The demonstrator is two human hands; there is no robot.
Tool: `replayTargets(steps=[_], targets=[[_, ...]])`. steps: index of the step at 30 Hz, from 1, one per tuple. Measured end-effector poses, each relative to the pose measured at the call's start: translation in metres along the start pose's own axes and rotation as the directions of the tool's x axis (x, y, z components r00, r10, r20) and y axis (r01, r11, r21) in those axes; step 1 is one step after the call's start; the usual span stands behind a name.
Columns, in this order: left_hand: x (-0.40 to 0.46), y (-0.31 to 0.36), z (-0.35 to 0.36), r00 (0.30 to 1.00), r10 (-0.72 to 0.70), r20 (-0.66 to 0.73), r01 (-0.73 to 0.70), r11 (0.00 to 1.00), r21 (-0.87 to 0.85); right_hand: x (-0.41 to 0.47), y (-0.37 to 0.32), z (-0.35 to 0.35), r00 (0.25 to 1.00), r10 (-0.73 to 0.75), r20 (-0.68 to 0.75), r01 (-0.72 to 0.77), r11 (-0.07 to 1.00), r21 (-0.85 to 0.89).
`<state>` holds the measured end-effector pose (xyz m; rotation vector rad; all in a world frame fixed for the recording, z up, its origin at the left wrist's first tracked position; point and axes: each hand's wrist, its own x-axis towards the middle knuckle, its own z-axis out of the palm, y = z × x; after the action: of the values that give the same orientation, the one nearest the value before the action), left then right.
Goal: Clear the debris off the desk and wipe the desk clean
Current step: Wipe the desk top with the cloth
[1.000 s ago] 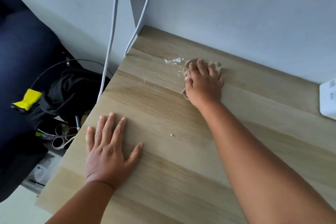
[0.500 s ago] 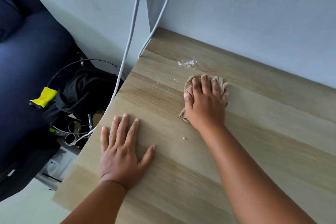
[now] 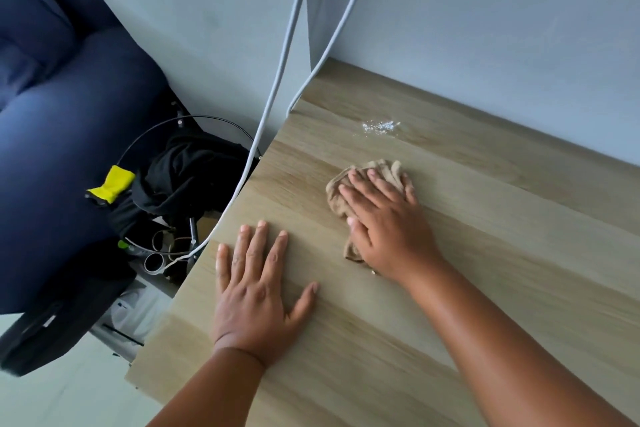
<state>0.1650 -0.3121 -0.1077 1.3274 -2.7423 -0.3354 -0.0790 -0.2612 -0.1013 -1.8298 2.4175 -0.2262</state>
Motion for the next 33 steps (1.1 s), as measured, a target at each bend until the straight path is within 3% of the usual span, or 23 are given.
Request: replayTargets(steps=[4,6,8,11,14,16,20,23,26,29,33], targets=[[0.000,0.001,0.000,1.000,-0.006,0.003,0.006,1.000,0.000,0.040,-0.014,0.002,0.973,0.232,-0.002,-0.232,0.973,0.009],[0.000,0.000,0.000,1.000,-0.008,0.004,0.008,1.000,-0.001,0.067,-0.034,0.005,0.961,0.276,0.009,-0.276,0.960,0.040],[0.000,0.001,0.000,1.000,-0.012,0.005,0.012,1.000,-0.002,0.085,-0.057,0.008,0.971,0.239,0.018,-0.240,0.969,0.057],[0.000,0.000,0.001,1.000,-0.014,0.009,0.014,1.000,0.012,0.084,-0.081,0.013,0.998,0.063,0.030,-0.064,0.997,0.043],[0.000,0.000,0.001,1.000,-0.008,0.007,0.008,1.000,0.014,0.054,-0.069,0.012,0.994,-0.102,0.048,0.100,0.994,0.047],[0.000,0.000,0.000,1.000,-0.005,0.004,0.005,1.000,0.008,0.027,-0.044,0.009,0.992,-0.114,0.046,0.112,0.993,0.046],[0.000,0.000,0.000,1.000,-0.003,0.000,0.003,1.000,-0.002,-0.017,0.028,-0.004,0.995,0.100,-0.006,-0.099,0.994,0.043],[0.000,0.000,0.001,1.000,0.000,-0.002,0.000,1.000,-0.005,-0.013,0.066,-0.012,0.938,0.345,-0.028,-0.344,0.939,0.022],[0.000,0.000,0.000,1.000,0.001,0.007,-0.001,1.000,-0.004,0.028,0.079,-0.012,0.877,0.479,-0.030,-0.478,0.877,0.038],[-0.001,-0.001,0.001,1.000,0.002,0.012,-0.002,1.000,-0.002,0.077,0.077,-0.012,0.862,0.507,-0.005,-0.505,0.860,0.074],[-0.001,0.000,-0.001,1.000,0.000,0.015,0.000,1.000,-0.006,0.092,0.064,-0.010,0.937,0.348,0.032,-0.349,0.933,0.083]])
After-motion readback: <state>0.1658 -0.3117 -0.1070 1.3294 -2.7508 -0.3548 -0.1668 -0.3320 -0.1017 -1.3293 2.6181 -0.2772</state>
